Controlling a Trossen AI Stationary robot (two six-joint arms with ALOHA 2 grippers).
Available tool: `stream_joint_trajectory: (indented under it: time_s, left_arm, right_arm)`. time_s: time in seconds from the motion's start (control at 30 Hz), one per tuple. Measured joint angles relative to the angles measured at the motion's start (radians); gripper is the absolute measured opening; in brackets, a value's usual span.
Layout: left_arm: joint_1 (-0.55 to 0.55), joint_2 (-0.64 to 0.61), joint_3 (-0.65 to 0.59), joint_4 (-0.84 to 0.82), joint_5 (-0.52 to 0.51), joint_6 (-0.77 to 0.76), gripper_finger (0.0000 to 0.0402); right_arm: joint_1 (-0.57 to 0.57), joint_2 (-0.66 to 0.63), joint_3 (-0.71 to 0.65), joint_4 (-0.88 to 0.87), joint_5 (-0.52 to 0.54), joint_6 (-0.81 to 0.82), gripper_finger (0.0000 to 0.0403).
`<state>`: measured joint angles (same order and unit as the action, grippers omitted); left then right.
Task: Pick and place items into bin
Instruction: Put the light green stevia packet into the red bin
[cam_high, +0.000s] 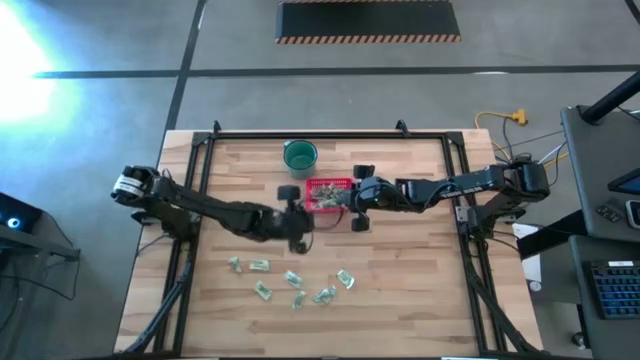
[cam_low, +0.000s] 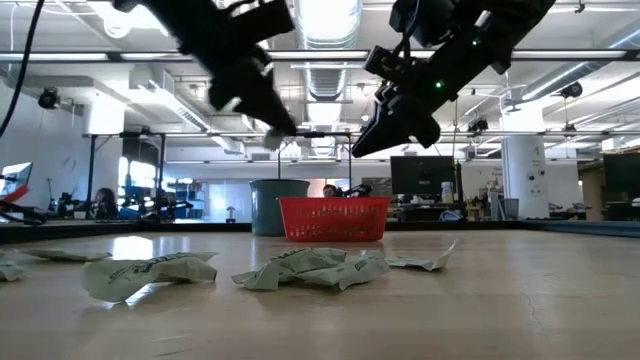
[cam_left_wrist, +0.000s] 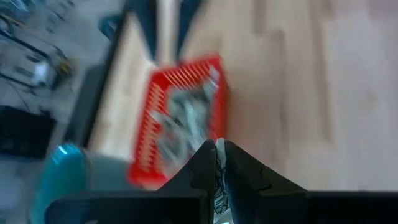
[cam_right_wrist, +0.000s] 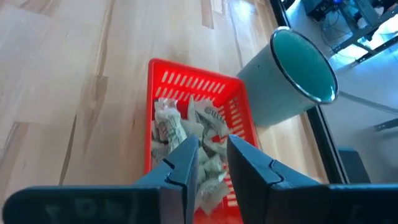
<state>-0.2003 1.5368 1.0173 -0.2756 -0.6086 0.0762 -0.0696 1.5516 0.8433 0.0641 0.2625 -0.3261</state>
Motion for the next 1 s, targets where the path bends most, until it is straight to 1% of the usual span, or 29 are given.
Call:
stream_joint_trajectory:
  time_s: [0.07, 0.17, 0.37, 0.5, 0.57, 0.8, 0.9, 1.0]
  left_arm:
    - [0.042, 0.0, -0.006, 0.083, 0.002, 0.053, 0.0008]
    - [0.111, 0.0, -0.009, 0.122, 0.019, 0.064, 0.0008]
    - [0.216, 0.012, -0.01, 0.163, 0.131, 0.061, 0.0008]
    - [0.251, 0.049, -0.012, 0.203, 0.145, 0.062, 0.0008]
    - [0.263, 0.075, -0.009, 0.252, 0.145, 0.062, 0.0008]
    - [0.284, 0.158, -0.011, 0.301, 0.144, 0.101, 0.001]
    - [0.284, 0.179, -0.009, 0.304, 0.144, 0.129, 0.003]
    - [0.284, 0.189, -0.002, 0.309, 0.145, 0.143, 0.0065]
  right_arm:
    - [0.0, -0.022, 0.0, -0.044, 0.001, 0.007, 0.0073]
    - [0.0, -0.058, 0.0, -0.119, 0.003, 0.028, 0.0069]
    - [0.0, -0.151, 0.0, -0.288, 0.006, 0.101, 0.0063]
    - [0.0, -0.212, 0.0, -0.4, 0.007, 0.167, 0.0063]
    - [0.0, -0.238, -0.002, -0.448, 0.006, 0.203, 0.0064]
    - [0.0, -0.291, -0.041, -0.471, 0.008, 0.248, 0.0063]
    - [0.0, -0.292, -0.051, -0.471, 0.008, 0.249, 0.0064]
    - [0.0, -0.288, -0.055, -0.469, 0.007, 0.249, 0.0063]
